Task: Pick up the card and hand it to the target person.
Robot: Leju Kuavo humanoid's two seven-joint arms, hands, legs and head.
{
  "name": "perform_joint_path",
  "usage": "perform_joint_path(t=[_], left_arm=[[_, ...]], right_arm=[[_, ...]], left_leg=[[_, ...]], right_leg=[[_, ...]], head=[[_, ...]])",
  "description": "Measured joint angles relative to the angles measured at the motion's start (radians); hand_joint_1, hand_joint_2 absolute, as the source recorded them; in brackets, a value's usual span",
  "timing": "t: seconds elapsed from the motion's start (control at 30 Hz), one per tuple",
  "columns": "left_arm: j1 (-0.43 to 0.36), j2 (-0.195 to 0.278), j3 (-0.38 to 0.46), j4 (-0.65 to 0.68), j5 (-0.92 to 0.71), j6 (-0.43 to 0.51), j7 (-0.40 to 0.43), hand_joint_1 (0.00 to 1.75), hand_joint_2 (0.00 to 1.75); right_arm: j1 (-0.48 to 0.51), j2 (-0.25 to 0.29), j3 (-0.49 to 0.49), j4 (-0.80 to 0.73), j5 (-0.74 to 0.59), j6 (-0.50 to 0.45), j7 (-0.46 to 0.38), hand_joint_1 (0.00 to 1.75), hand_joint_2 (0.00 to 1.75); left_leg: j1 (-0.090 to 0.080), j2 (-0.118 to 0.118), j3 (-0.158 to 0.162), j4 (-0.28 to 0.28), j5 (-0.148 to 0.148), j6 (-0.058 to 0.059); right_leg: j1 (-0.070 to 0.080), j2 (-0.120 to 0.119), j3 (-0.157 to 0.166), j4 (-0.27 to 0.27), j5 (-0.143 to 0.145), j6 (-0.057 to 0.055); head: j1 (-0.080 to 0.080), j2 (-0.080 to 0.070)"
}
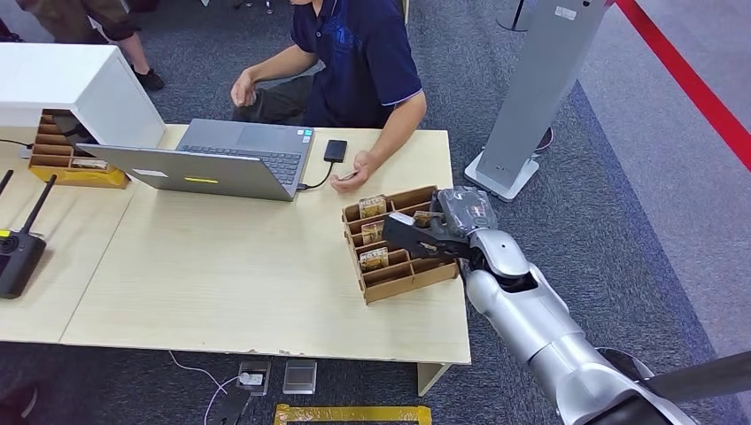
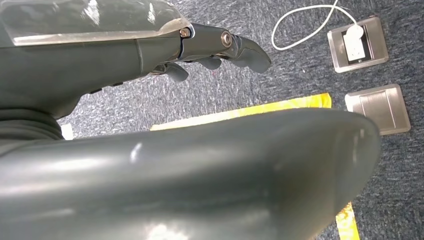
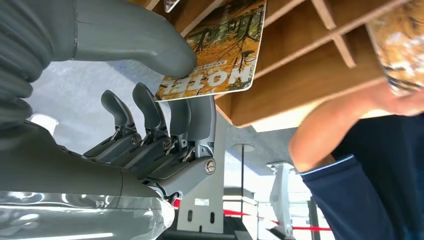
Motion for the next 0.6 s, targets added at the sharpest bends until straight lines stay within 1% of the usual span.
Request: perform_joint_path(t=[0.2,0.4,0.5,0.6], left_arm=[[0.000,0.004,-0.002,0.000,-0.007,-0.008,0.000,0.00,0.00],[0.000,0.003,-0.002,0.000,-0.012,-0.009,0.000,0.00,0.00],[0.001,0.000,-0.002,0.001,-0.014,-0.011,-0.001,0.00,0.00],[0.001,-0.003,-0.004,0.003,-0.020,-0.015,-0.006,0.00,0.00]], right_arm=[[0.025,-0.064,-0.003,-0.169,-0.018,0.038,0.051,1.58,1.75],[0.037,-0.104,-0.031,-0.280,-0.026,0.047,0.068,1.54,1.75],[0.040,-0.115,-0.058,-0.325,-0.020,0.019,0.065,1.53,1.75],[0.022,-0.107,-0.079,-0.334,0.005,-0.027,0.044,1.49,1.75]], left_leg=[[0.000,-0.001,0.000,0.000,0.000,0.000],[0.000,-0.002,0.000,0.000,0.000,0.000],[0.000,-0.001,0.000,0.000,0.000,0.000],[0.000,-0.002,0.000,0.000,0.000,0.000]], right_leg=[[0.000,-0.001,0.000,0.000,0.000,0.000],[0.000,-0.001,0.000,0.000,0.000,0.000],[0.000,-0.001,0.000,0.000,-0.001,0.000],[0.000,-0.001,0.000,0.000,-0.001,0.000]], head=[[0.000,0.000],[0.000,0.000],[0.000,0.000],[0.000,0.000]])
